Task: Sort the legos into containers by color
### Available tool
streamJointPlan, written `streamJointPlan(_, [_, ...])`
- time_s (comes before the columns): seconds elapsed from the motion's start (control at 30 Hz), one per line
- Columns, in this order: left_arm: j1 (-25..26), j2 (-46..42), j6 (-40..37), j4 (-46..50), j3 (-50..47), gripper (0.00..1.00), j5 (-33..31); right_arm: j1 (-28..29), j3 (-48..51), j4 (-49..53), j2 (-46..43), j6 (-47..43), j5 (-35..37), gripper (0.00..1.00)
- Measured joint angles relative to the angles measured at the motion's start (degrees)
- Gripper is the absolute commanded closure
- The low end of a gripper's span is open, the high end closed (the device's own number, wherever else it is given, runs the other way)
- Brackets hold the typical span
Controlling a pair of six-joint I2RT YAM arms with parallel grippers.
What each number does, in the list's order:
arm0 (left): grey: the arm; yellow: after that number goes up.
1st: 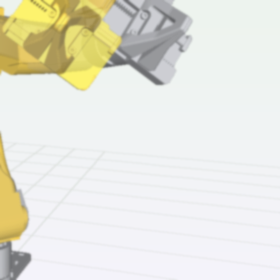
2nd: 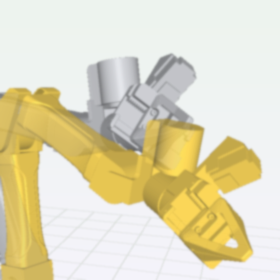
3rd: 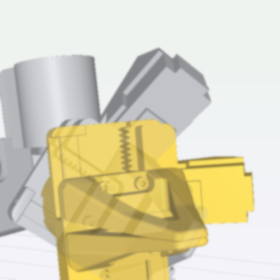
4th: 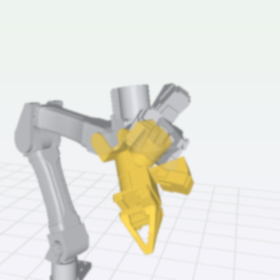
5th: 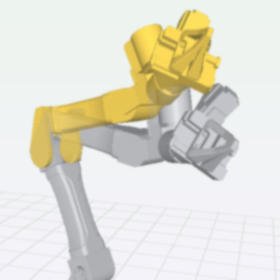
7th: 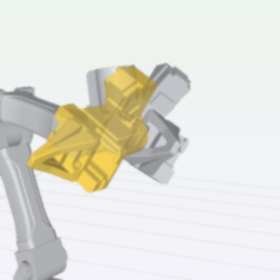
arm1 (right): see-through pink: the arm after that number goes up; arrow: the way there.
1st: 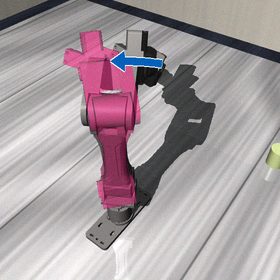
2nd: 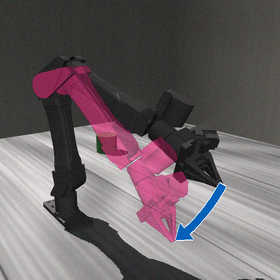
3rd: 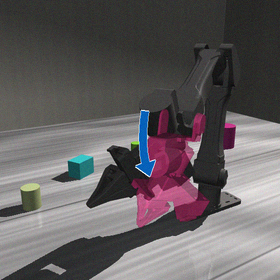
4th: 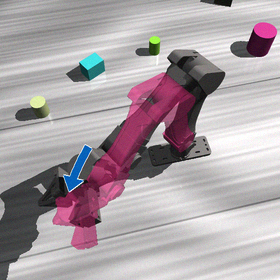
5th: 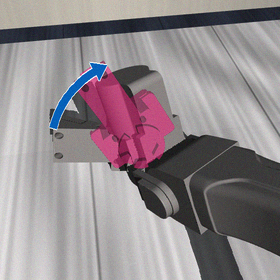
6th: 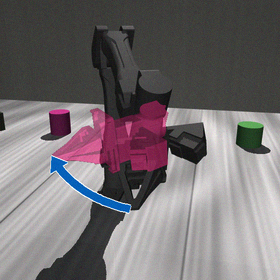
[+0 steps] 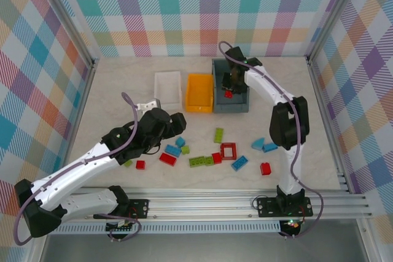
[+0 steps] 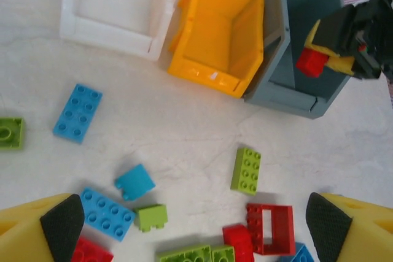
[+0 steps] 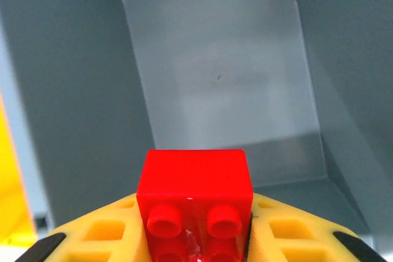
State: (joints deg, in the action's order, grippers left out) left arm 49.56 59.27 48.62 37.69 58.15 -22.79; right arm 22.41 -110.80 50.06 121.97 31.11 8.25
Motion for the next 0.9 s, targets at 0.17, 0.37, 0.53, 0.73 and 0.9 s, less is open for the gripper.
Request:
streamJointPlan(0.17, [-0.83,-2.23,0.61,1.95,-1.18,0.09,1.95,-0.28,-3.76,2.62,4.7,0.44,1.4,0.43])
streamJointPlan(0.37, [-1.95,-4.31,-0.74,1.27,-2.1,0.1,6.29,-0.26,-3.74,3.8,4.35,0.48,1.57,0.35])
streamJointPlan(0.53, [-6.27,-4.98,-1.33,2.23,-2.08,0.14,8.87,0.72,-3.1,3.74,-1.01,-0.9,1.75,0.36])
streamJointPlan(0.73, [-21.66,-4.26,1.01,7.02,-3.67,0.1,11.78,9.18,16.04,-7.87,-24.72,-6.27,1.88,0.29])
streamJointPlan(0.9, [-31.01,-2.1,8.37,4.04,-12.9,0.1,16.41,24.04,35.6,-20.33,-40.94,-11.56,-3.67,0.26])
